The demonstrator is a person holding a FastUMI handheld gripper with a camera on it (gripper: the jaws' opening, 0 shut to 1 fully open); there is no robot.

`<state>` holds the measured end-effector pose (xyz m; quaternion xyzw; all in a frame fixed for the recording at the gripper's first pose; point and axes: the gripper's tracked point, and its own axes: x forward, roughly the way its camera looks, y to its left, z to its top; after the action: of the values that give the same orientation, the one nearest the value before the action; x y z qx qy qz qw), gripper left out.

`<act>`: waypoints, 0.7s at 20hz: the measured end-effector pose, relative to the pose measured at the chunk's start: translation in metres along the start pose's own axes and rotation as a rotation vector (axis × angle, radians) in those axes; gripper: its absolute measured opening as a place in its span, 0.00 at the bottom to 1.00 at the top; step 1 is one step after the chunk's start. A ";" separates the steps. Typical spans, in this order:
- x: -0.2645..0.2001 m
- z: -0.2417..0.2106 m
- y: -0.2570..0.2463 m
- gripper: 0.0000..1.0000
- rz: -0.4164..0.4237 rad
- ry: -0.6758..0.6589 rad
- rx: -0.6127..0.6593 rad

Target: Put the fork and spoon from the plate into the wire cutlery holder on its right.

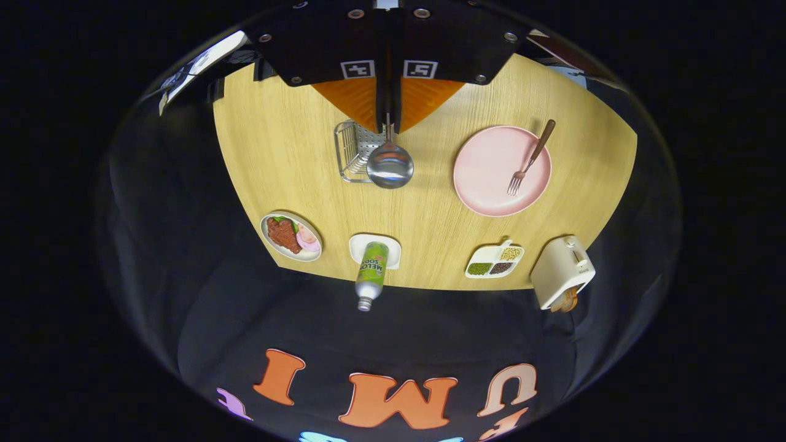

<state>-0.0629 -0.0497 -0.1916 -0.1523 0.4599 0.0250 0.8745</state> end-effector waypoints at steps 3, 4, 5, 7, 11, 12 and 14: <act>0.001 -0.006 -0.016 0.03 -0.002 0.061 -0.040; 0.003 -0.009 -0.019 0.03 0.002 0.091 -0.048; 0.007 -0.012 -0.018 0.03 0.014 0.123 -0.053; 0.017 -0.016 -0.018 0.03 0.037 0.192 -0.063; 0.040 -0.016 -0.019 0.03 0.065 0.306 -0.109; 0.045 -0.016 -0.018 0.03 0.076 0.328 -0.122; 0.057 -0.015 -0.020 0.03 0.080 0.374 -0.150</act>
<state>-0.0381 -0.0781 -0.2412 -0.2005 0.6168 0.0651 0.7584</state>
